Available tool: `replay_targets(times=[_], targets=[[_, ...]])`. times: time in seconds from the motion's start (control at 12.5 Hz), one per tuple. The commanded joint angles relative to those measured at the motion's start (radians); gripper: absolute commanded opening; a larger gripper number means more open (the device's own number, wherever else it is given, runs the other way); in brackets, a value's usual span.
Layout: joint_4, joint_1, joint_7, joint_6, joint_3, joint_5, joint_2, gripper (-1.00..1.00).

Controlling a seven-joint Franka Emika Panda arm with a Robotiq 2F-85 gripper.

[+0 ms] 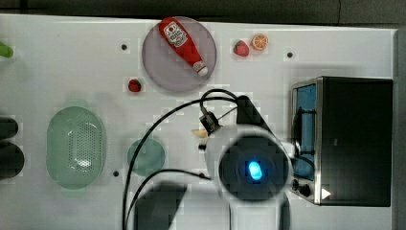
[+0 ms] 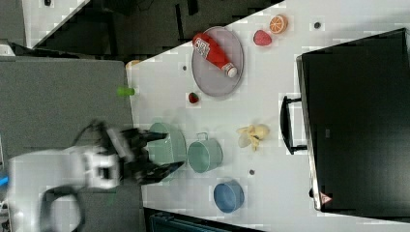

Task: Pick banana from table and place on oven.

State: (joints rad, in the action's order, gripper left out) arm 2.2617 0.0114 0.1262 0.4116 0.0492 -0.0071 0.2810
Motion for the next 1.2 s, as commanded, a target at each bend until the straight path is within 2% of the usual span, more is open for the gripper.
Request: replay_targets(times=[0.08, 0.48, 1.2], targets=[[0.098, 0.002, 0.032, 0.155, -0.001, -0.022, -0.076, 1.0], [0.171, 0.003, 0.029, 0.436, 0.018, -0.022, -0.294, 1.0], [0.195, 0.006, 0.029, 0.797, 0.028, -0.022, -0.62, 1.0]])
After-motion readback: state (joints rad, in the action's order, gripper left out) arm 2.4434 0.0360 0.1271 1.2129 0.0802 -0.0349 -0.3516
